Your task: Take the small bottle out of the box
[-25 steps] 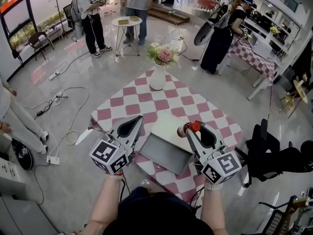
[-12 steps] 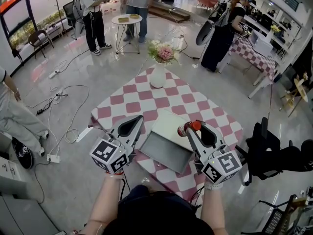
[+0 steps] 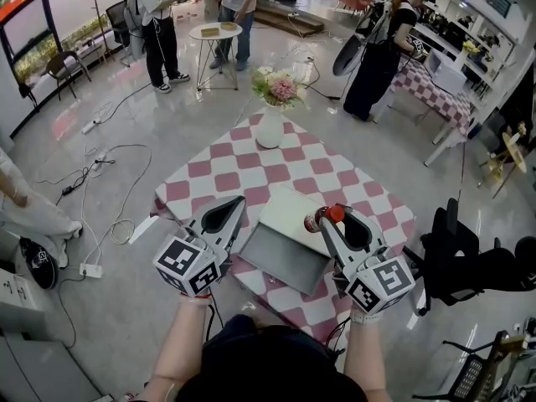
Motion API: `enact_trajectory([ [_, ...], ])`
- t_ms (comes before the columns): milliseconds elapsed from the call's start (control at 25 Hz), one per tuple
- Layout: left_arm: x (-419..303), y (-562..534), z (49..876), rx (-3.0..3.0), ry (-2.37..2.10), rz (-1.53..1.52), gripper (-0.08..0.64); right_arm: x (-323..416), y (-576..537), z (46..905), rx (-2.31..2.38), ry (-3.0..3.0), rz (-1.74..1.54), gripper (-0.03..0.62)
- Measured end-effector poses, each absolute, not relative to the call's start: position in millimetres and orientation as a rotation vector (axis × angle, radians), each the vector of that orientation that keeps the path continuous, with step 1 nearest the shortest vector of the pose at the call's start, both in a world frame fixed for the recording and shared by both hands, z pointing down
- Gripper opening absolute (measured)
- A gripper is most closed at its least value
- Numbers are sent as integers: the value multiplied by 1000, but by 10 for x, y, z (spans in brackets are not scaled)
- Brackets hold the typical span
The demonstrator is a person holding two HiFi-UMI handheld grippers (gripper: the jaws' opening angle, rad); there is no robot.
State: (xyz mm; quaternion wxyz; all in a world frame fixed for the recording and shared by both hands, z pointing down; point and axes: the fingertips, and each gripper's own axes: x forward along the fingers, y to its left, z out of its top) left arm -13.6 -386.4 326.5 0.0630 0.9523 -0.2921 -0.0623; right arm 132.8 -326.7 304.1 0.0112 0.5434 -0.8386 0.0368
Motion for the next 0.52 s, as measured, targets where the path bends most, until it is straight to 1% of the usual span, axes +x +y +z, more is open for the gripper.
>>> enact_trajectory([
  [520,-120,-3863,3333,2872,-876,-183,3,1343,-3256,3093,1690,-2612,128,146],
])
